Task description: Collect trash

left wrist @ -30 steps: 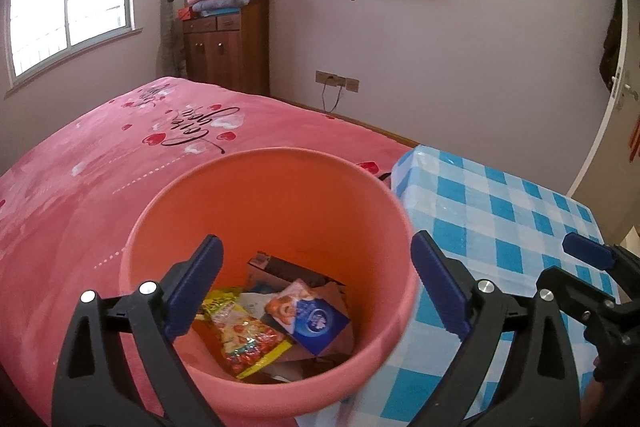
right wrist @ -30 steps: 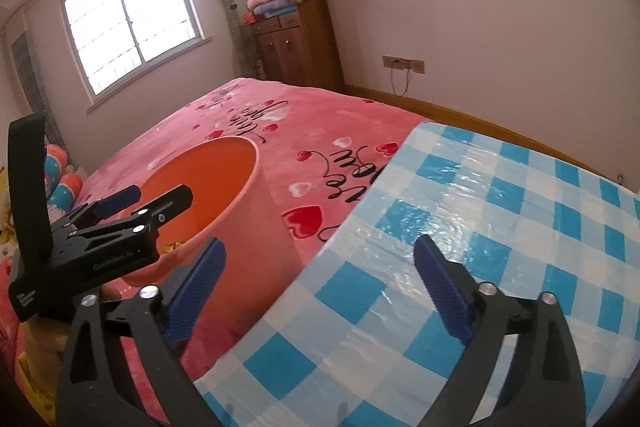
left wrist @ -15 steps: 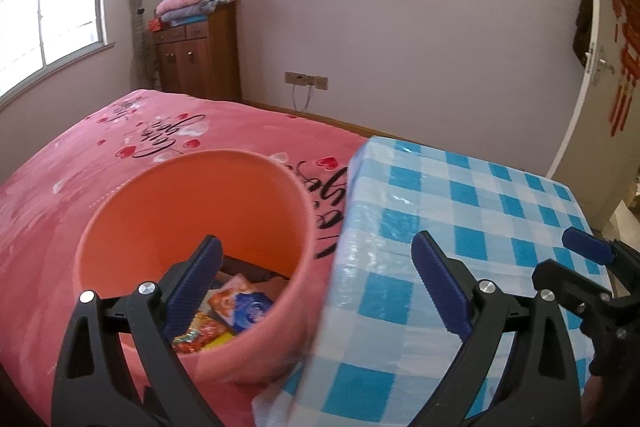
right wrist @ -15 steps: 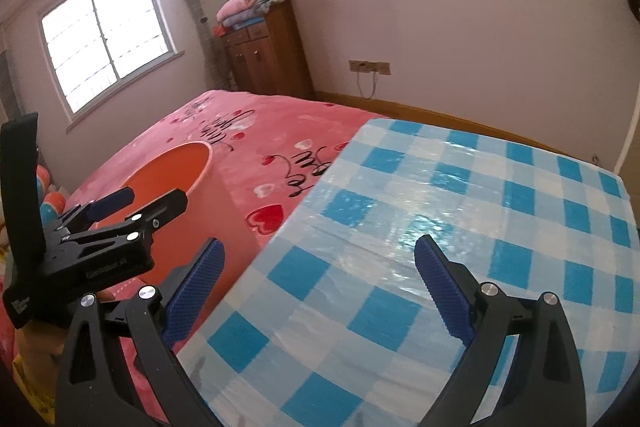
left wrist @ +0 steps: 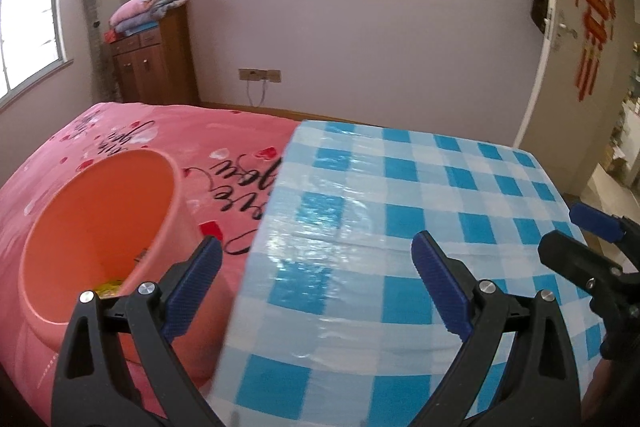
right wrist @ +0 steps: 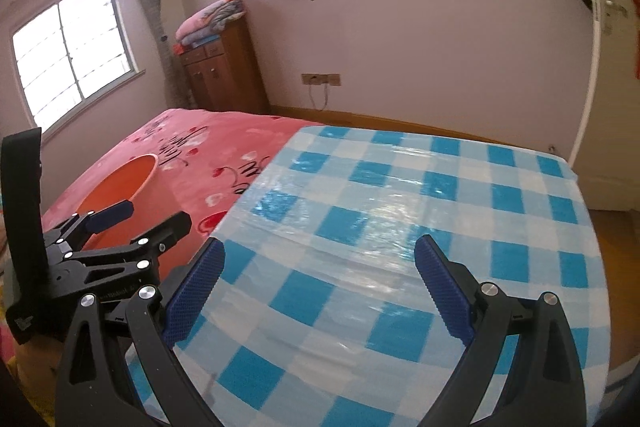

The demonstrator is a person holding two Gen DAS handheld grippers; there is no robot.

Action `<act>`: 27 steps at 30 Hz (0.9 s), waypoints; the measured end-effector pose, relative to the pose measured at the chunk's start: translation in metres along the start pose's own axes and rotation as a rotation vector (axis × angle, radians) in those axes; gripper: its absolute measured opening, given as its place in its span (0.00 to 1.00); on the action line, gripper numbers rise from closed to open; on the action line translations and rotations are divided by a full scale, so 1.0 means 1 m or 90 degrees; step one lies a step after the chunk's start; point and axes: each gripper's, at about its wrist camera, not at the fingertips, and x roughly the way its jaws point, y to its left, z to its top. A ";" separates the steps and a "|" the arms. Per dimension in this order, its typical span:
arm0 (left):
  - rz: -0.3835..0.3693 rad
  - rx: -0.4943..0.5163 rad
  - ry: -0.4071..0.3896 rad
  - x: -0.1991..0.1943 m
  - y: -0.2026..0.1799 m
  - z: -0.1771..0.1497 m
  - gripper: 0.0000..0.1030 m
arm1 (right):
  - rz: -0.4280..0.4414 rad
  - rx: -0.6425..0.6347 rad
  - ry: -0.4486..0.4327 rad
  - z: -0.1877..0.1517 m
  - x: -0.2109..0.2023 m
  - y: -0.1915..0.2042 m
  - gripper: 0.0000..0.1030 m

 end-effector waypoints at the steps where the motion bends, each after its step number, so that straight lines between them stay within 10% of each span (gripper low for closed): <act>1: -0.004 0.003 0.002 0.002 -0.004 -0.001 0.93 | -0.005 0.003 -0.001 -0.002 -0.002 -0.003 0.92; 27: -0.055 0.105 0.051 0.025 -0.102 -0.029 0.93 | -0.104 0.095 -0.002 -0.051 -0.032 -0.098 0.92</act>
